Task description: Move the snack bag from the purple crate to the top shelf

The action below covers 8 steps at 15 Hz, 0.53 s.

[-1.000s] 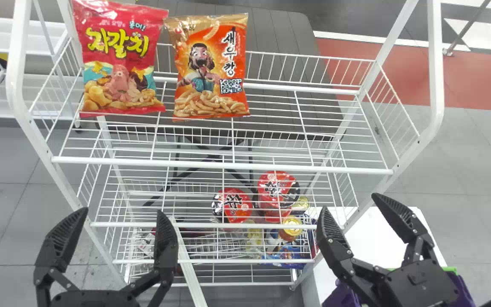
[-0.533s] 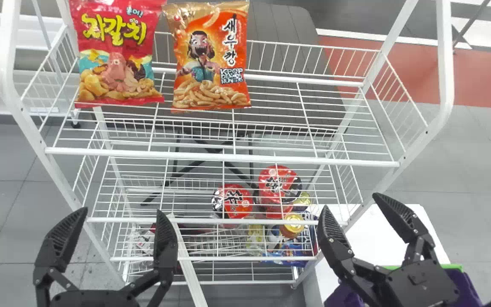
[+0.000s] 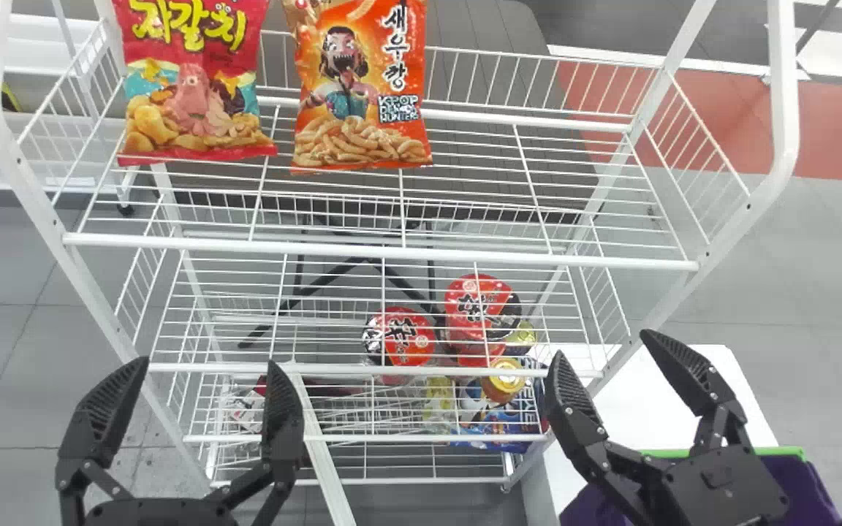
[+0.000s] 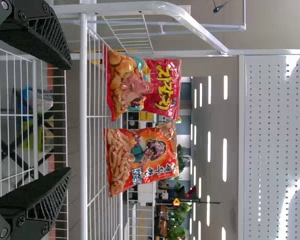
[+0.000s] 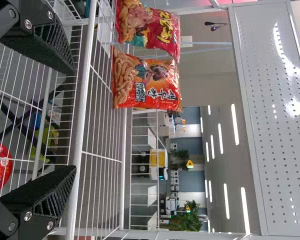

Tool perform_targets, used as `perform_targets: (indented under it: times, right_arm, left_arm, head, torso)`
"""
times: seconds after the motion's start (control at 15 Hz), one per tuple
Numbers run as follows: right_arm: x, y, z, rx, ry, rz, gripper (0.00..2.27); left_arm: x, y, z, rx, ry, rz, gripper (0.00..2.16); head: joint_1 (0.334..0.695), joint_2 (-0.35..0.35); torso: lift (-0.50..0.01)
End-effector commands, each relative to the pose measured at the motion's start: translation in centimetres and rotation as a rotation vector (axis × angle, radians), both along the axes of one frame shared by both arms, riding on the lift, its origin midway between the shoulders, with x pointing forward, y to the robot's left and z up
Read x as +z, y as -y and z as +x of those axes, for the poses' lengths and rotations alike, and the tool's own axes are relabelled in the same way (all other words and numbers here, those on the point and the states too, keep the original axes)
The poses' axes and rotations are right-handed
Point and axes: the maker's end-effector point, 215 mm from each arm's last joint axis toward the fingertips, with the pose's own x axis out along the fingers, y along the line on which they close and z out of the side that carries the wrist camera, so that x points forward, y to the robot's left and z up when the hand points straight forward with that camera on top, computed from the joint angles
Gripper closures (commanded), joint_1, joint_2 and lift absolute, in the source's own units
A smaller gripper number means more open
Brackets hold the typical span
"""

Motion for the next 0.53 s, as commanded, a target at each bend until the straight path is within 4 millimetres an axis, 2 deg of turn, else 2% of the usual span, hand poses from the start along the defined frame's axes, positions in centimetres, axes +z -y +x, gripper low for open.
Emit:
perform_targets:
  times: [0.0, 0.47]
  right_arm:
    - [0.22, 0.0, 0.0, 0.0, 0.007, 0.001, 0.15]
    - [0.42, 0.12, -0.14, -0.001, 0.014, 0.001, 0.15]
  left_arm:
    - [0.03, -0.02, 0.0, 0.0, 0.001, 0.0, 0.09]
    - [0.03, 0.15, -0.08, -0.002, 0.0, -0.003, 0.09]
  head:
    - [0.695, -0.153]
    - [0.695, -0.156]
  torso:
    - [-0.147]
    - [-0.175]
